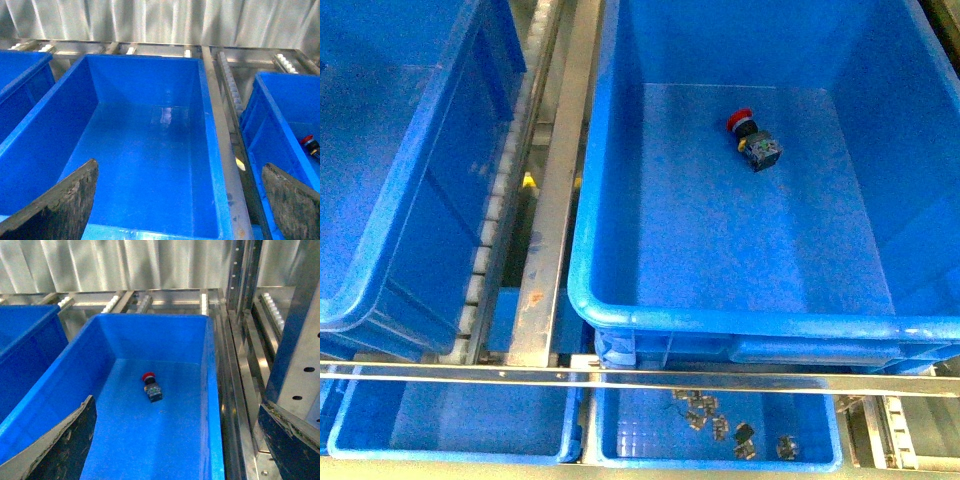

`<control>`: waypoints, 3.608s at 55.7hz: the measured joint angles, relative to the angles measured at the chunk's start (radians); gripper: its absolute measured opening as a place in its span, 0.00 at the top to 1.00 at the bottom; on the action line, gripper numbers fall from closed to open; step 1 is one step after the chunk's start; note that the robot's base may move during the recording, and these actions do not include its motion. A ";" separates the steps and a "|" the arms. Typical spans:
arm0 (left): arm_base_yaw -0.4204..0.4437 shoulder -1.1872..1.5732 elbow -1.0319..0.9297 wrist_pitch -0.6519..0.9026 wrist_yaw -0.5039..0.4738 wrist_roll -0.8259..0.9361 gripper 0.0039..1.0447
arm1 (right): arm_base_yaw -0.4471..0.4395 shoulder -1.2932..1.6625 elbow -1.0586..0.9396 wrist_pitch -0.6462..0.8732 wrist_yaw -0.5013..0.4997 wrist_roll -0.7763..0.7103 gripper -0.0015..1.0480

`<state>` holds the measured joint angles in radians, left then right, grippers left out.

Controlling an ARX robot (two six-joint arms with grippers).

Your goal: Pick red and yellow buttons and place in box

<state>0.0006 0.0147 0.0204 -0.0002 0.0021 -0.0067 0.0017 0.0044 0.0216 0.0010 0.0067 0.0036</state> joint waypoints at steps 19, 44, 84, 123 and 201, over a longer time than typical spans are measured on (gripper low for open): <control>0.000 0.000 0.000 0.000 -0.002 0.000 0.07 | 0.000 0.000 0.000 -0.001 -0.004 0.000 0.06; 0.000 0.000 0.000 0.000 -0.003 0.000 0.07 | 0.000 0.000 0.000 -0.002 -0.004 0.000 0.06; 0.000 0.000 0.000 0.000 0.000 0.000 0.07 | -0.002 -0.002 0.000 -0.003 -0.003 0.000 0.06; 0.066 0.752 0.399 -0.276 -0.050 -0.263 0.07 | -0.002 -0.002 0.000 -0.003 -0.007 -0.001 0.06; 0.046 2.229 1.262 0.082 0.026 -0.264 0.07 | -0.002 -0.002 0.000 -0.003 -0.007 -0.001 0.06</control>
<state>0.0467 2.2433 1.2819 0.0814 0.0277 -0.2710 -0.0002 0.0025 0.0212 -0.0017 -0.0002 0.0029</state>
